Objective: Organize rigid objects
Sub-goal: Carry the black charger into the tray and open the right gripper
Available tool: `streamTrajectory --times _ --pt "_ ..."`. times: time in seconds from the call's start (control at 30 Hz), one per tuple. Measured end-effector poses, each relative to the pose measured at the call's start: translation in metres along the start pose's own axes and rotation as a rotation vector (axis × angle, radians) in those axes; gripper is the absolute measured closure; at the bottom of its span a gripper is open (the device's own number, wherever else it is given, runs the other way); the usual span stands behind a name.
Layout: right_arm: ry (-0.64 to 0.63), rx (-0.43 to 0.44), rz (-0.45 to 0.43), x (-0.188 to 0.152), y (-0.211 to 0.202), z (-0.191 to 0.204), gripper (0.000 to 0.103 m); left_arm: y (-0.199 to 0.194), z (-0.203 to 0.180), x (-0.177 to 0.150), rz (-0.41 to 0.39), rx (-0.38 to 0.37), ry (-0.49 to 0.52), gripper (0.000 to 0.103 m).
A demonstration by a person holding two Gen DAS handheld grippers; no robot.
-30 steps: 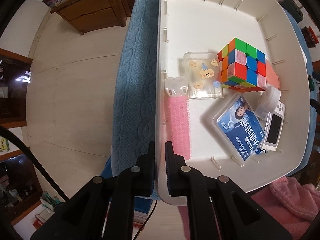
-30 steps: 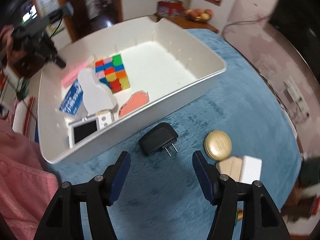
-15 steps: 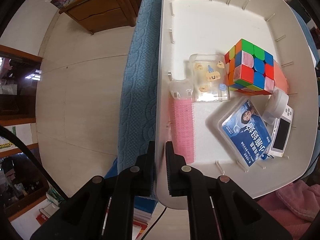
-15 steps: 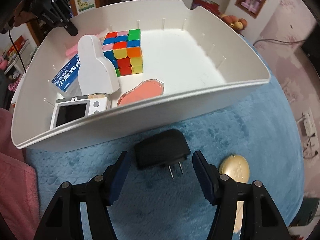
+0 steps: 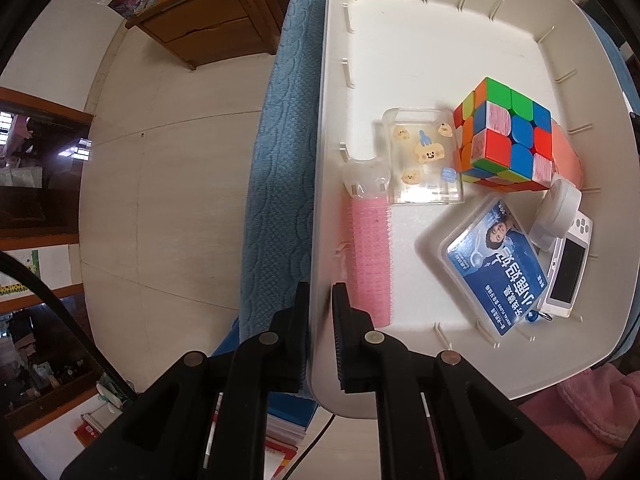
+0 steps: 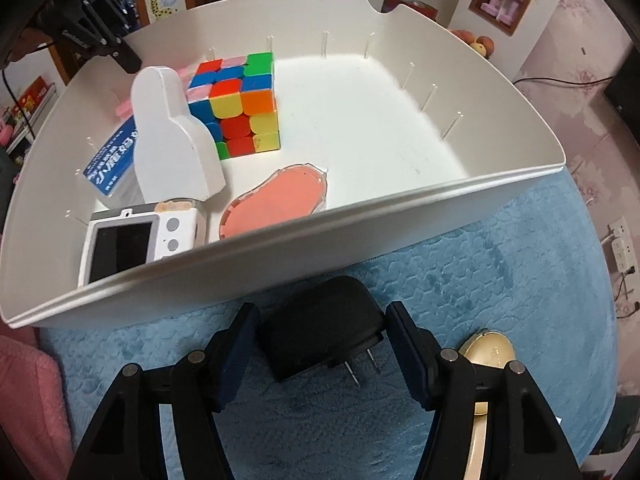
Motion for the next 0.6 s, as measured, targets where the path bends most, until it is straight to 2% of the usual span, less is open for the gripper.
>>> streamTrajectory --times 0.13,0.3,0.5,0.6 --pt "0.060 -0.009 0.003 -0.003 -0.001 -0.001 0.038 0.000 -0.001 -0.001 -0.004 -0.001 0.001 0.093" --pt "0.199 -0.006 0.018 -0.012 -0.004 0.000 0.038 -0.002 0.000 -0.003 -0.008 -0.008 0.020 0.093" --pt "0.478 0.006 0.050 -0.033 -0.011 0.010 0.038 -0.004 -0.002 -0.005 -0.003 -0.025 0.074 0.093" --pt "0.575 0.003 0.057 -0.043 -0.016 0.023 0.038 -0.004 -0.003 -0.005 0.002 -0.033 0.107 0.093"
Point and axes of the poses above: each gripper's, at about its wrist camera, not at the fingertips, and y roughly the way its jaws point, z to its left, x to its top, the point moved 9 cm from there along y, roughly the way its jaws point
